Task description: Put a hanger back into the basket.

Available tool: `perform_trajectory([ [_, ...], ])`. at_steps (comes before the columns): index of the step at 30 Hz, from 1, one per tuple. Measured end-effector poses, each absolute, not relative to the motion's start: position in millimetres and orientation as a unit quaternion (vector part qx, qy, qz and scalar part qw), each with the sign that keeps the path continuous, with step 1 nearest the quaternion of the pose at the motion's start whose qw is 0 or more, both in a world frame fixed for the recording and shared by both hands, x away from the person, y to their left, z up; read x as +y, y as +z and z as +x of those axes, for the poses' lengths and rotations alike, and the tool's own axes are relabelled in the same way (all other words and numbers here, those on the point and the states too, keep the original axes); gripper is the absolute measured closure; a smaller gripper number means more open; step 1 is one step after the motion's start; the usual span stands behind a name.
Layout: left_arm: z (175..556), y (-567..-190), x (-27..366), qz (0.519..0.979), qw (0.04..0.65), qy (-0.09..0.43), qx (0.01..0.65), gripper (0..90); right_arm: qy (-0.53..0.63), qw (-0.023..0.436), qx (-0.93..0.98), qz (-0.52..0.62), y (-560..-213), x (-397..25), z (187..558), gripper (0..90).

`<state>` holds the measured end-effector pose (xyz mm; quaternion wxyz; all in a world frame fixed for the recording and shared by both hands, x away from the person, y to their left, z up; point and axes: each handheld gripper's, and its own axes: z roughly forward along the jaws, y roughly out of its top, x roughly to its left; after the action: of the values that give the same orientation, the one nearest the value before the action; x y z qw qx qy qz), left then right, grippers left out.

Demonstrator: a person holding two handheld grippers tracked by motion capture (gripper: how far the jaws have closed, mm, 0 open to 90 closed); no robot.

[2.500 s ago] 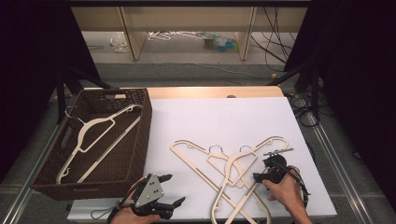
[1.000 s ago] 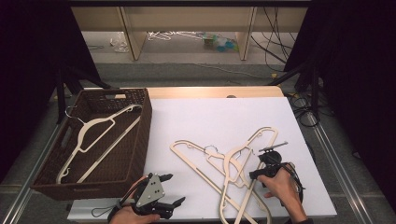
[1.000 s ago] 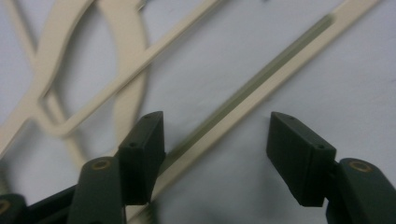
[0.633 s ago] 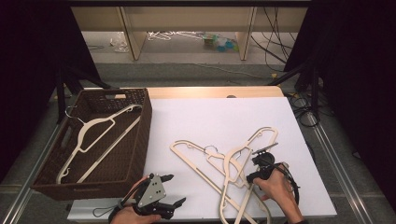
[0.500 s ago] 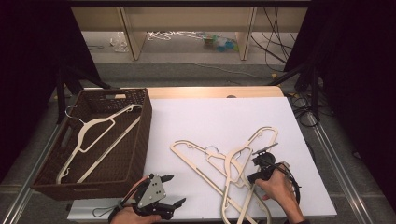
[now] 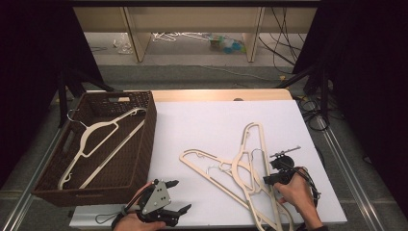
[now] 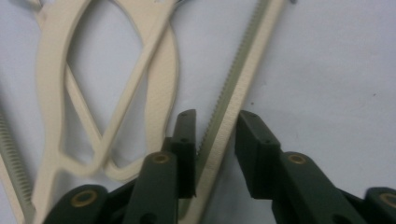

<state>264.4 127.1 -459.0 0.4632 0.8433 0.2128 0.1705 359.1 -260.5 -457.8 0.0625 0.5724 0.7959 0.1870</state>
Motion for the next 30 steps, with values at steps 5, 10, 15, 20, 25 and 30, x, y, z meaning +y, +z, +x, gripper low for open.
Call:
perform_trajectory([
  [5, 265.1, -459.1, 129.0, 0.846, 0.458, 0.175, 0.211, 21.3, 0.2, 0.061, 0.801, 0.561, -454.2, -257.4, 360.6, 79.1],
  [10, 265.3, -459.6, 128.9, 0.842, 0.464, 0.171, 0.215, 21.3, 0.207, 0.084, 0.826, 0.517, -454.4, -258.9, 364.8, 79.0],
  [15, 267.8, -460.7, 126.6, 0.845, 0.456, 0.178, 0.213, 21.3, 0.208, 0.095, 0.839, 0.494, -446.2, -254.4, 363.9, 79.0],
  [20, 274.3, -461.8, 120.5, 0.847, 0.453, 0.188, 0.204, 21.5, 0.201, 0.117, 0.853, 0.467, -431.1, -245.6, 358.6, 78.7],
  [25, 283.5, -462.1, 117.1, 0.846, 0.447, 0.204, 0.208, 22.2, 0.222, 0.13, 0.861, 0.438, -414.7, -238.6, 355.8, 79.4],
  [30, 288.0, -464.6, 117.2, 0.85, 0.438, 0.206, 0.207, 22.3, 0.216, 0.14, 0.858, 0.445, -414.0, -235.8, 361.2, 79.3],
])
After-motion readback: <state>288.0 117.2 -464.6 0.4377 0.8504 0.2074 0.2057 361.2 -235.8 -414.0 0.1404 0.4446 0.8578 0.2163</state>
